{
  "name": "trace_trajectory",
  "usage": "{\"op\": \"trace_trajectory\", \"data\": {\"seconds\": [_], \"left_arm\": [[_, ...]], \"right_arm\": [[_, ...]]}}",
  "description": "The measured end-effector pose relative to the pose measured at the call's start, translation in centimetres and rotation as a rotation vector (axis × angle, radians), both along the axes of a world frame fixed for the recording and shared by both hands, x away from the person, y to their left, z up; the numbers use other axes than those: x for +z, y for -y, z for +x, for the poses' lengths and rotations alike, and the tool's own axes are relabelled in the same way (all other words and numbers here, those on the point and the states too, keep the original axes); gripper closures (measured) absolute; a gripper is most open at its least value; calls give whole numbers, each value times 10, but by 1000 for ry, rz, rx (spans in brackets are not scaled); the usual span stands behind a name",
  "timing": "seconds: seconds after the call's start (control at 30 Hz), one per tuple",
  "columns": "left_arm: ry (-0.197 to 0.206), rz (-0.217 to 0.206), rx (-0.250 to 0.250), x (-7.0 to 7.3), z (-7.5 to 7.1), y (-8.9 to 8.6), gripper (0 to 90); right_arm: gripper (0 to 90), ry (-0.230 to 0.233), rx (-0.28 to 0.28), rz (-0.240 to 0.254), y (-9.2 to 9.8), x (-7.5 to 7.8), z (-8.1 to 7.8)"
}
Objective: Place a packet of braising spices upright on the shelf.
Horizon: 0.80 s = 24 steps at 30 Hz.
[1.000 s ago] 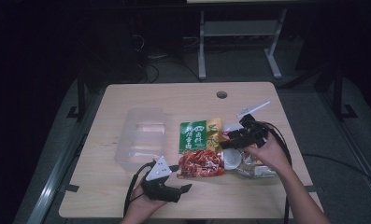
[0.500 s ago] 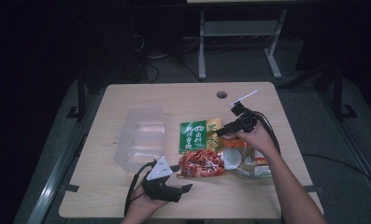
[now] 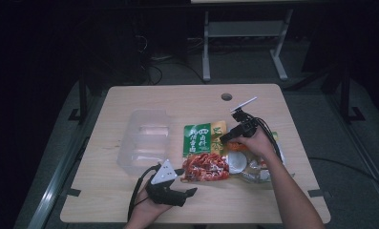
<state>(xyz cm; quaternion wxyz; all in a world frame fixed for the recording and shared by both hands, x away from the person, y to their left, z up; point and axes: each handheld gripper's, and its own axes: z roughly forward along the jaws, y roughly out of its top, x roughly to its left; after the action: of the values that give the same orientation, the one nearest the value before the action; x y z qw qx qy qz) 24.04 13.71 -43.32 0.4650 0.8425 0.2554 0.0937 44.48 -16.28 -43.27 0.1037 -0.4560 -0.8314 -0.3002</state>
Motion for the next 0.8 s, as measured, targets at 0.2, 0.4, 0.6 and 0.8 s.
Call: {"op": "trace_trajectory", "data": {"seconds": [0.2,0.4,0.6,0.8], "left_arm": [[-6,-3,-1,-1,0,1,238],[-12,-13,2,-1,1,2,238],[-21,-22,9,-1,1,2,238],[-26,-36,13,1,2,2,239]], "right_arm": [[804,-32,-28,63,7,-1,1],[897,-44,-13,96,9,2,-3],[900,-3,24,91,7,12,-9],[900,57,42,120,7,27,-18]]}}
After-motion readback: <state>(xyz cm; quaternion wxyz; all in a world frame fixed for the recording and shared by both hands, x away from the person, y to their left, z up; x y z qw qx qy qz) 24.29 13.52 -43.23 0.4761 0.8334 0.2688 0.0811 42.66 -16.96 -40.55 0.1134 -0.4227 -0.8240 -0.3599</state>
